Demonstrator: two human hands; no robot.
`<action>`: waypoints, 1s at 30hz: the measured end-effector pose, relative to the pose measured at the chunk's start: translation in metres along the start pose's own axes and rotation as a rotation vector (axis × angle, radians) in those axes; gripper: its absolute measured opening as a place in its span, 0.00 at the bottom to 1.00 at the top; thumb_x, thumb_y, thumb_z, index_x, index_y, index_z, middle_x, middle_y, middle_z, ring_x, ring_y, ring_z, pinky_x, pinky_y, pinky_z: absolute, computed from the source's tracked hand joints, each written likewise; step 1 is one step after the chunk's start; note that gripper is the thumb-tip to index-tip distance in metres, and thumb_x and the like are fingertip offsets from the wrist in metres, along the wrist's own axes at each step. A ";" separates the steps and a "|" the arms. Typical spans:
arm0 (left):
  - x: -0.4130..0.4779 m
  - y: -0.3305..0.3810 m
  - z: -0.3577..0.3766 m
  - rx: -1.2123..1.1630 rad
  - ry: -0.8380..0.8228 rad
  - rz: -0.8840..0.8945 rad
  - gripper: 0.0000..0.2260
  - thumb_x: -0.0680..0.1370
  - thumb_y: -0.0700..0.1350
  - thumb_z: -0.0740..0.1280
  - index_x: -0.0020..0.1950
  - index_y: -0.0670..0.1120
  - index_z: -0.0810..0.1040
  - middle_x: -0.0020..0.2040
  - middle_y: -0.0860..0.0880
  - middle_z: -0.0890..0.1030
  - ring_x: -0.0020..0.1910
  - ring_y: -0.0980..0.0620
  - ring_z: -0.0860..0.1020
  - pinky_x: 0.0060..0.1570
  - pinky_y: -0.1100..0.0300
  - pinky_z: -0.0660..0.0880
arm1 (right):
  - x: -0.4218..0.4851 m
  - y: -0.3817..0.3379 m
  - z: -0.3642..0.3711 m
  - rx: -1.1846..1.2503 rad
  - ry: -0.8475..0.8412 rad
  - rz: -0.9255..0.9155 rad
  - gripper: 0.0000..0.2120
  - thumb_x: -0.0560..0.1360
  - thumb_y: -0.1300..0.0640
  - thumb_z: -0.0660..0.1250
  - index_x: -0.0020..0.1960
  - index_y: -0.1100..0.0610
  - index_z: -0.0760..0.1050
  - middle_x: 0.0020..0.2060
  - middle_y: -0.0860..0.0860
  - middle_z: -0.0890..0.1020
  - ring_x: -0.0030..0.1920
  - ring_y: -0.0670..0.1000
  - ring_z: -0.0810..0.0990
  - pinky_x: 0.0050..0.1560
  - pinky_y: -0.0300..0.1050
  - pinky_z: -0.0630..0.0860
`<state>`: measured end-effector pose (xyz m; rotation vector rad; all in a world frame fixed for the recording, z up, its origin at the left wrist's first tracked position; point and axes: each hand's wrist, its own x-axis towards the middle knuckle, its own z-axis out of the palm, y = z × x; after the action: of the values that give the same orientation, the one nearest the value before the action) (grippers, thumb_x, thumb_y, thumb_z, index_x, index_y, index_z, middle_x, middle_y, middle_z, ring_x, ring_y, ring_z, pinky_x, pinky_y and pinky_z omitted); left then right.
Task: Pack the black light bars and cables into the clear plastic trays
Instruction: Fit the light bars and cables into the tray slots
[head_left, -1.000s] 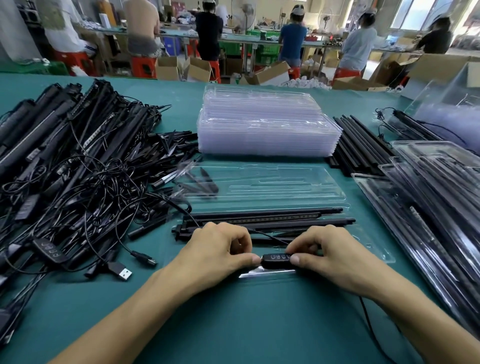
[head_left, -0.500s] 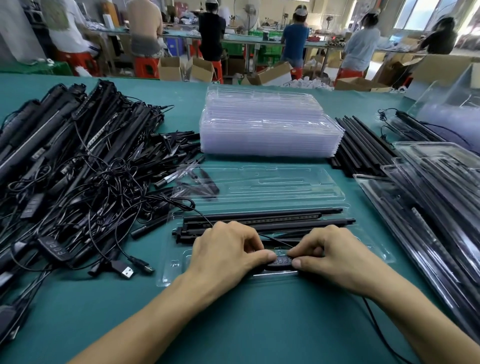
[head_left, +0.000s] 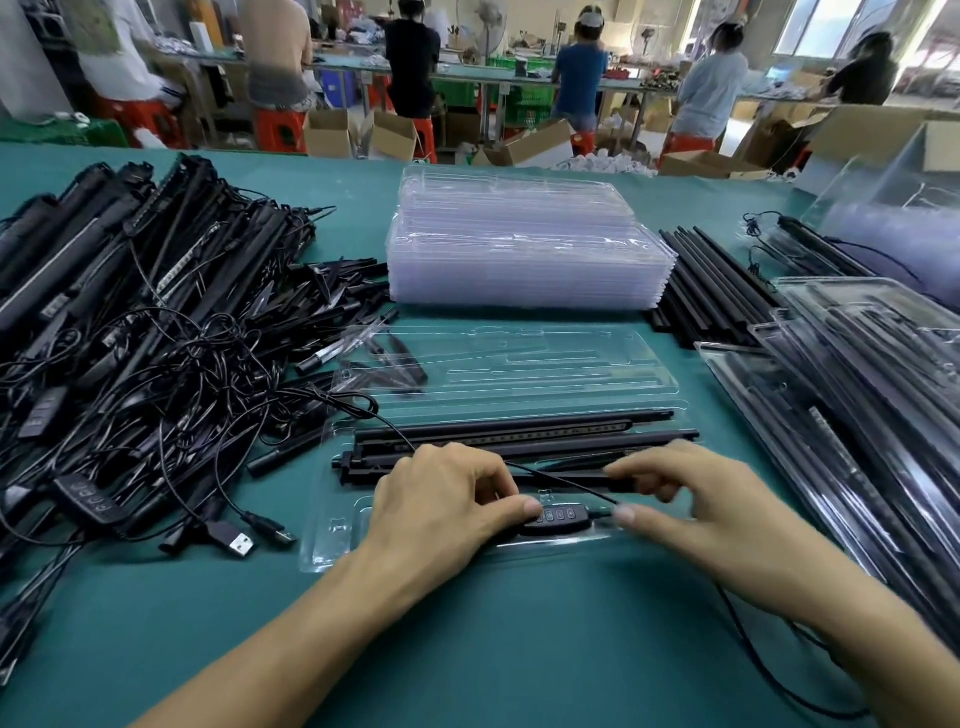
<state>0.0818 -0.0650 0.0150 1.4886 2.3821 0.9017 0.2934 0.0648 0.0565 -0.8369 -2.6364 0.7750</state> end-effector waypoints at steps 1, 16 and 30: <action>0.000 0.000 0.000 -0.005 0.000 0.001 0.14 0.66 0.72 0.69 0.41 0.64 0.80 0.34 0.65 0.79 0.36 0.64 0.77 0.35 0.62 0.72 | -0.009 0.006 -0.007 -0.081 -0.010 0.024 0.20 0.64 0.37 0.74 0.53 0.36 0.73 0.44 0.41 0.76 0.50 0.38 0.73 0.48 0.32 0.69; 0.001 -0.003 -0.006 -0.078 -0.044 -0.023 0.16 0.61 0.73 0.70 0.38 0.63 0.81 0.33 0.66 0.79 0.34 0.64 0.77 0.34 0.63 0.71 | -0.041 0.019 -0.026 -0.149 0.016 0.207 0.08 0.72 0.57 0.71 0.37 0.47 0.76 0.31 0.43 0.80 0.26 0.44 0.77 0.33 0.39 0.74; 0.002 0.034 -0.001 0.261 -0.058 0.405 0.24 0.69 0.73 0.61 0.58 0.62 0.77 0.48 0.60 0.77 0.52 0.58 0.74 0.42 0.58 0.73 | 0.069 -0.019 0.007 0.747 0.290 -0.063 0.11 0.81 0.52 0.58 0.51 0.54 0.78 0.35 0.54 0.73 0.32 0.47 0.68 0.30 0.39 0.66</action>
<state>0.1059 -0.0532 0.0361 2.1172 2.2642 0.6202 0.2269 0.0898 0.0673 -0.5837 -1.8764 1.3682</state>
